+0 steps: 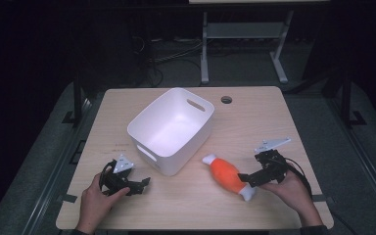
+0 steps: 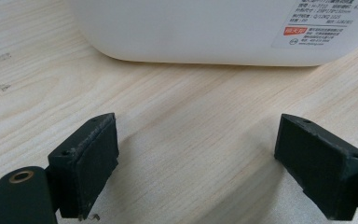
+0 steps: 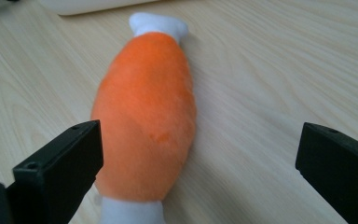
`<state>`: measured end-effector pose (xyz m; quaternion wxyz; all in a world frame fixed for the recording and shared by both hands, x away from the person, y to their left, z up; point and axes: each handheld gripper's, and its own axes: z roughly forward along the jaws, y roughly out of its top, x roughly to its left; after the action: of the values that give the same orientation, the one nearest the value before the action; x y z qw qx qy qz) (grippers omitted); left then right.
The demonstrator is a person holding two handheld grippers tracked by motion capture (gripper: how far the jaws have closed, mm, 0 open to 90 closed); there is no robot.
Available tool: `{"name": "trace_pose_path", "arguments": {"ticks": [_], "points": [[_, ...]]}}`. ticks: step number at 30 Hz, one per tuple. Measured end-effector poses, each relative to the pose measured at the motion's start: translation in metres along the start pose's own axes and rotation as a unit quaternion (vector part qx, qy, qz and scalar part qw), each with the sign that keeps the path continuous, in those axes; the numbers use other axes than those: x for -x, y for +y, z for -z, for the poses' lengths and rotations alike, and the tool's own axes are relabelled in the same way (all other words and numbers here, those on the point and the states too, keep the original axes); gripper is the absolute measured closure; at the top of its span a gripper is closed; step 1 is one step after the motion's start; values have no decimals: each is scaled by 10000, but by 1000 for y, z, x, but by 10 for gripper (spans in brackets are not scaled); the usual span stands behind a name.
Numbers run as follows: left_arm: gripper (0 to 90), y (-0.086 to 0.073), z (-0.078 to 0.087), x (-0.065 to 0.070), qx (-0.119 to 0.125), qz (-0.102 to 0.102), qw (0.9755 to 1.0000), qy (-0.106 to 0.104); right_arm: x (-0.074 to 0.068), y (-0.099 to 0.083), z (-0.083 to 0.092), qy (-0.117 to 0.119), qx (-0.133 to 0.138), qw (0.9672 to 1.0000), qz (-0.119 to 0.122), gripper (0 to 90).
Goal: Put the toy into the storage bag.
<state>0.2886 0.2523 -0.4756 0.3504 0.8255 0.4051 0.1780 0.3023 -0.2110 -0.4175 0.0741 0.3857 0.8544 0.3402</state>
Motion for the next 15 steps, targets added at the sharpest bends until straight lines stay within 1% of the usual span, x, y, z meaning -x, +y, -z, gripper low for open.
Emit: {"name": "trace_pose_path", "arguments": {"ticks": [2, 3, 7, 15], "points": [[125, 0, 0, 0, -1, 0, 10000, -2, -2, 4, -2, 1, 36, 10000, 60, 3], [125, 0, 0, 0, -1, 1, 10000, -1, -4, 6, -4, 15, 18, 10000, 57, 3], [125, 0, 0, 0, -2, -1, 10000, -1, -9, 15, -9, 67, 28, 9998, 168, 3], [125, 0, 0, 0, 11, 14, 10000, 2, -16, 27, -16, 116, 44, 9996, 261, 4]]}}
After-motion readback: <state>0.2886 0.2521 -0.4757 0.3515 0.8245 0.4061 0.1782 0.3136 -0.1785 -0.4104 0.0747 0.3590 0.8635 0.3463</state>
